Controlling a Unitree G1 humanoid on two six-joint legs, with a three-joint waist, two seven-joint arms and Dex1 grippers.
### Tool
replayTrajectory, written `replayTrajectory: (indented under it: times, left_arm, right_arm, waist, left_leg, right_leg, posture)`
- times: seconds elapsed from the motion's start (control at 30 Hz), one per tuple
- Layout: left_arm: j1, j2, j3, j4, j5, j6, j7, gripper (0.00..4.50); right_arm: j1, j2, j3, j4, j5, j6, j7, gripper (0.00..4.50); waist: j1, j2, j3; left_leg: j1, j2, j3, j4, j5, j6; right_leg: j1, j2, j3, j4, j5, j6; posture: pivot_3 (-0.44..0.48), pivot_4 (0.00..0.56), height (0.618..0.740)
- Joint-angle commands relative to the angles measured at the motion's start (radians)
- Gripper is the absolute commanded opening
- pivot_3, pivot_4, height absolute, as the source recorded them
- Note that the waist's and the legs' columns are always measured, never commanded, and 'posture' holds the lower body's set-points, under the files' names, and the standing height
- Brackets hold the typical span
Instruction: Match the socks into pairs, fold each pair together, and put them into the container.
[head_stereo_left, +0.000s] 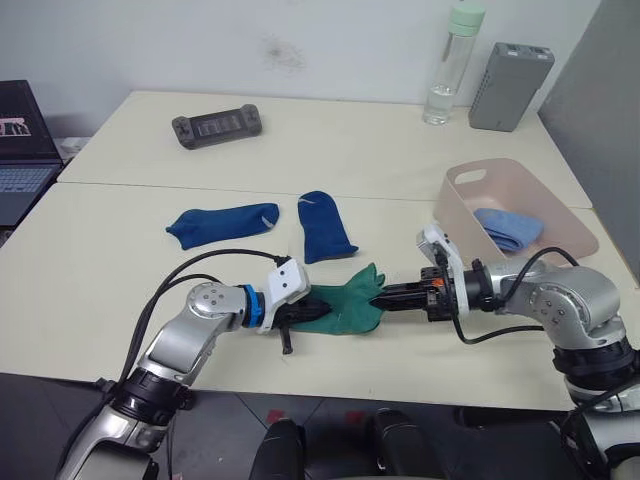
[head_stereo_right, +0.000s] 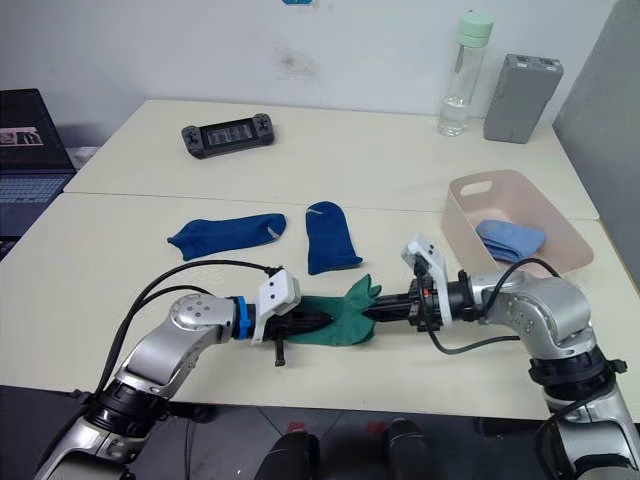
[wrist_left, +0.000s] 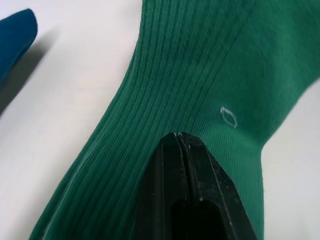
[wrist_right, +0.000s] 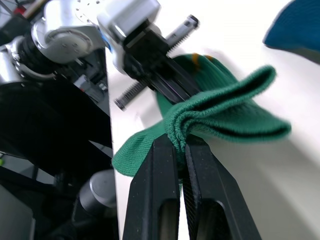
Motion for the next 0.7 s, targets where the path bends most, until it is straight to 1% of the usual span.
replayTrajectory:
  times: [0.03,0.23,0.4,0.53,0.7]
  left_arm:
    - [-0.004,0.002,0.002,-0.002,0.013,-0.013,-0.004,0.00]
    - [0.011,0.000,0.017,-0.010,0.010,-0.007,0.005,0.00]
    - [0.027,0.007,0.047,-0.041,-0.017,0.000,0.007,0.00]
    - [0.061,0.028,0.130,-0.114,-0.092,0.044,0.002,0.00]
    - [0.102,0.117,0.255,-0.223,-0.198,0.161,-0.011,0.00]
  right_arm:
    - [-0.033,0.044,-0.035,-0.036,0.054,0.018,-0.041,0.02]
    - [-0.046,0.132,-0.044,-0.033,0.109,0.049,-0.107,0.02]
    - [-0.049,0.163,-0.018,-0.018,0.104,0.038,-0.136,0.02]
    - [-0.064,0.191,0.000,0.013,0.082,0.015,-0.156,0.02]
    - [-0.076,0.209,0.028,0.040,0.061,-0.015,-0.162,0.02]
  waist:
    - [-0.001,0.000,0.000]
    - [-0.001,0.000,0.000]
    - [-0.001,0.000,0.000]
    - [-0.005,0.000,0.000]
    - [-0.004,0.000,0.000]
  left_leg:
    - [0.000,0.000,0.000,0.000,0.000,0.000]
    - [0.000,0.000,0.000,0.000,0.000,0.000]
    - [0.000,0.000,0.000,0.000,0.000,0.000]
    - [0.000,0.001,0.000,0.000,0.000,0.000]
    - [0.000,0.001,-0.001,0.000,0.000,0.000]
  right_leg:
    - [0.000,0.000,0.000,0.000,0.000,0.000]
    - [0.000,0.000,0.000,0.000,0.000,0.000]
    - [0.000,0.000,0.000,0.000,0.000,0.000]
    - [0.000,0.000,0.000,0.000,0.000,0.000]
    - [0.000,0.000,-0.001,0.001,0.000,0.000]
  posture:
    - [0.000,0.150,0.740]
    - [0.000,0.150,0.740]
    - [0.000,0.150,0.740]
    - [0.000,0.150,0.740]
    - [0.000,0.150,0.740]
